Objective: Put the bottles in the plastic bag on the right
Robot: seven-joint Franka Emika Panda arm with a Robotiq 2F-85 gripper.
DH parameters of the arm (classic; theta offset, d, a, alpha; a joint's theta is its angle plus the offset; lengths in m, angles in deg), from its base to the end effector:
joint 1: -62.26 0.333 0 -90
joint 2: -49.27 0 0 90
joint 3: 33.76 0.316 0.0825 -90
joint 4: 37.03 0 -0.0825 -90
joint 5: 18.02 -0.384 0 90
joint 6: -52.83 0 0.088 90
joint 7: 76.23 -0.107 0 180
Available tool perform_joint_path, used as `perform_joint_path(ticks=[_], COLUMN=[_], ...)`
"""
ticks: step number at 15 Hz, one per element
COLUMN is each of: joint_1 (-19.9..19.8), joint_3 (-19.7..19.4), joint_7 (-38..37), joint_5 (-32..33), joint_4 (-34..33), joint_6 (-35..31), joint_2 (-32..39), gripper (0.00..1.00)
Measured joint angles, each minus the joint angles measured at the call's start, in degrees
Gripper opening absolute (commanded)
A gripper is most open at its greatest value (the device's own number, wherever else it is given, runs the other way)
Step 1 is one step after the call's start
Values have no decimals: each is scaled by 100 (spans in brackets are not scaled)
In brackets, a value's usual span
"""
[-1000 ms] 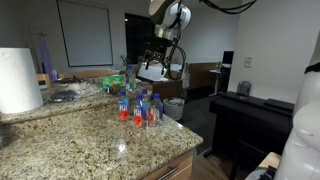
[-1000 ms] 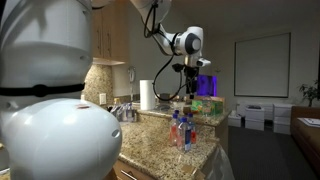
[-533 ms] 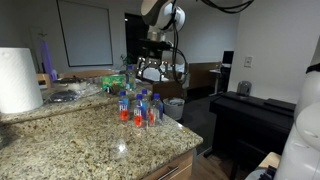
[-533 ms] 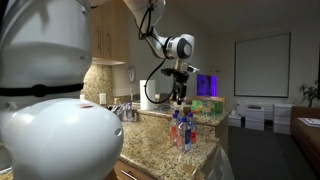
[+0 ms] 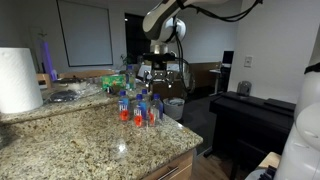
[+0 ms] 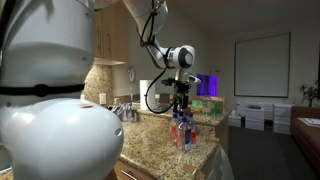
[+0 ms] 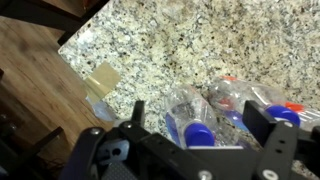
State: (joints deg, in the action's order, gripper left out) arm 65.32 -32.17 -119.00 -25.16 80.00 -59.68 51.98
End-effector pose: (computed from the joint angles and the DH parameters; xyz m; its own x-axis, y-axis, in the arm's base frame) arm 0.5433 0.0522 0.4091 0.7405 -0.6506 -0.1685 -0.6591 -0.7520 0.0071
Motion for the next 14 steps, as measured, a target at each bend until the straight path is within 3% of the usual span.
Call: perform_joint_path(ticks=[6, 12, 13, 14], joint_1=[-45, -49, -42, -33], joint_3=[-166, -187, -177, -164], joint_7=[-42, -164, -165, -165], joint_5=[96, 0, -40, -75], joint_4=[119, 149, 148, 148], joint_6=[-180, -965, -1077, -1172], joint_2=[99, 406, 450, 489], gripper=[100, 100, 75, 74])
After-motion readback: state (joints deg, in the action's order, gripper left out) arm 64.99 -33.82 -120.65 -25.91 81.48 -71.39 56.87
